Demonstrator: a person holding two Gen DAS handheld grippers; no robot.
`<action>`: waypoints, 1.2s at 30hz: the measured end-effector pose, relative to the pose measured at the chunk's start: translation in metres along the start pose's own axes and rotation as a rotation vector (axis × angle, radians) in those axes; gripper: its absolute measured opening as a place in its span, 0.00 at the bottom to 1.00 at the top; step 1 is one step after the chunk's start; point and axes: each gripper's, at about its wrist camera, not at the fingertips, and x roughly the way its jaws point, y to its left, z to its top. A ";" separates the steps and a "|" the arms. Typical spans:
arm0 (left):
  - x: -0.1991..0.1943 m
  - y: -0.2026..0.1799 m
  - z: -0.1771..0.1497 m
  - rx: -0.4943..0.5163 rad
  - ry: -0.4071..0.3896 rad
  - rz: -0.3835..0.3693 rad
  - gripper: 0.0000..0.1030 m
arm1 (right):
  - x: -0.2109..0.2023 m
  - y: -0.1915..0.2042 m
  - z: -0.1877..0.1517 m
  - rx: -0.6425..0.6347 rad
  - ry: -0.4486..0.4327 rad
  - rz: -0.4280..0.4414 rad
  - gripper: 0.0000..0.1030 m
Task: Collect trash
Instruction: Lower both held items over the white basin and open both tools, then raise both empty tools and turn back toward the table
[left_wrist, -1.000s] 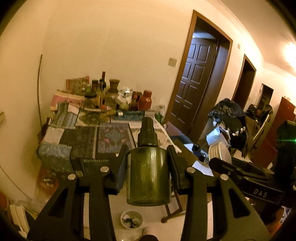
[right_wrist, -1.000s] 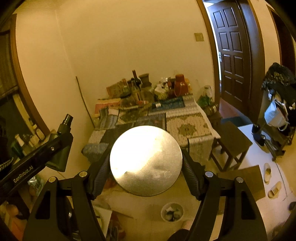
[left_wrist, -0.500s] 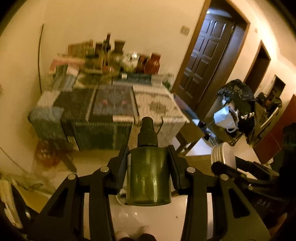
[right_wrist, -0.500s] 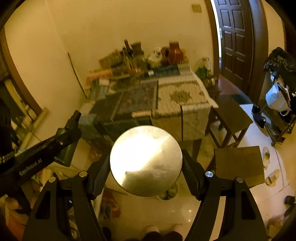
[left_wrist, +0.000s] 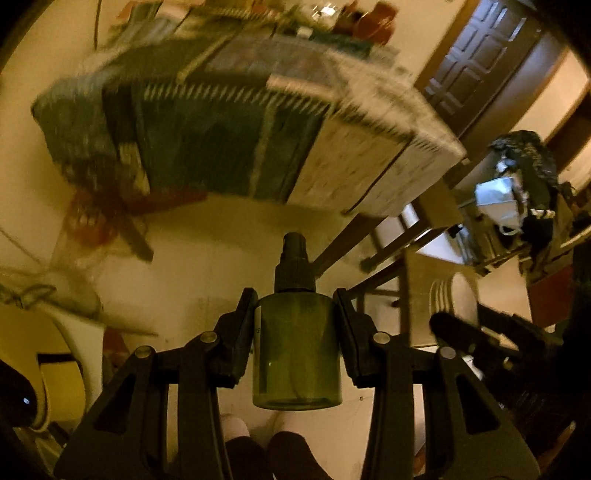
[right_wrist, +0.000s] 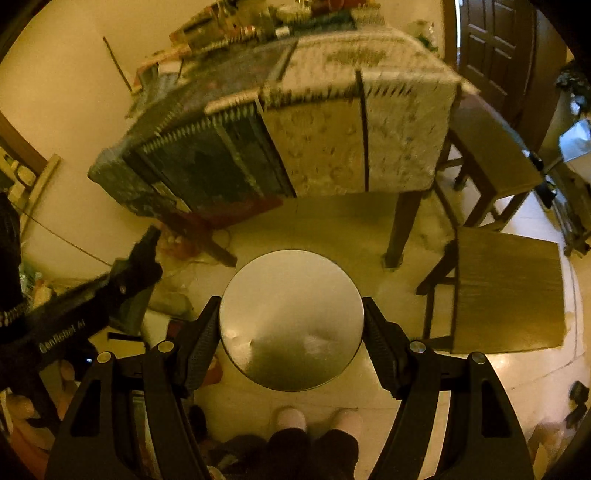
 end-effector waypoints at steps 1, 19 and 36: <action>0.011 0.006 -0.004 -0.007 0.012 0.010 0.40 | 0.009 -0.001 0.001 -0.009 0.002 0.009 0.68; 0.111 0.008 -0.002 -0.024 0.170 -0.060 0.40 | 0.070 -0.040 0.014 0.029 0.092 0.050 0.74; 0.044 -0.029 0.030 0.114 0.126 0.000 0.52 | -0.007 -0.024 0.033 0.054 0.013 -0.007 0.74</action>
